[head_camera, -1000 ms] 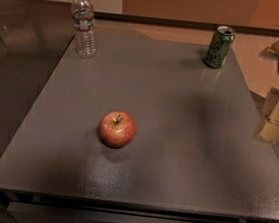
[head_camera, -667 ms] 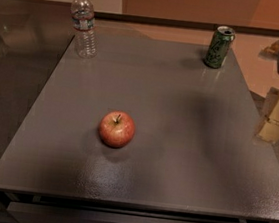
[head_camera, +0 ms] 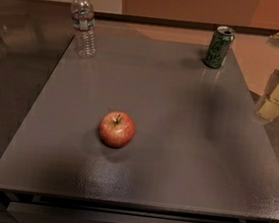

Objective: Move green can near water bottle

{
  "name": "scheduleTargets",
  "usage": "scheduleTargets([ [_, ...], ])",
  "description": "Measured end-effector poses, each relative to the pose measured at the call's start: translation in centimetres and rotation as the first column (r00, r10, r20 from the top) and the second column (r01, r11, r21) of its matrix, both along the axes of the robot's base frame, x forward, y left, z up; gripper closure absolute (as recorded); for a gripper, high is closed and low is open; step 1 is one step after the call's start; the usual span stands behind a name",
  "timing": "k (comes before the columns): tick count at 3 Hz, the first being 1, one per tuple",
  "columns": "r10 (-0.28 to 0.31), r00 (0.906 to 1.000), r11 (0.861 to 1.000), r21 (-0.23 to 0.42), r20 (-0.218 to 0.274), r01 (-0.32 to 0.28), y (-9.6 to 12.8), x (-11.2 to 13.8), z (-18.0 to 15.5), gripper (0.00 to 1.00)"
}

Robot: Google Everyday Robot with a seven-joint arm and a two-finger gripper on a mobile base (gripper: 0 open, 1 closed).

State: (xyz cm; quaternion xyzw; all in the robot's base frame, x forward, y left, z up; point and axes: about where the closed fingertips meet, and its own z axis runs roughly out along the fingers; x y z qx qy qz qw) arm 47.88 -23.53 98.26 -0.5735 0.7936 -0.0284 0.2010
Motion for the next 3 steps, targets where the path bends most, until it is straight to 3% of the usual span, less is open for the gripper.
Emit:
scheduleTargets([
  [1,-0.048,0.9988,0.995,0.083,0.015,0.046,-1.4,3.1,-0.6,0.00],
  [2,-0.095,0.9952,0.981,0.170,0.019,0.091,-2.7,6.8,-1.6,0.00],
  [3,-0.156,0.9875,0.953,0.268,0.024,0.144,-3.7,10.6,-3.3,0.00],
])
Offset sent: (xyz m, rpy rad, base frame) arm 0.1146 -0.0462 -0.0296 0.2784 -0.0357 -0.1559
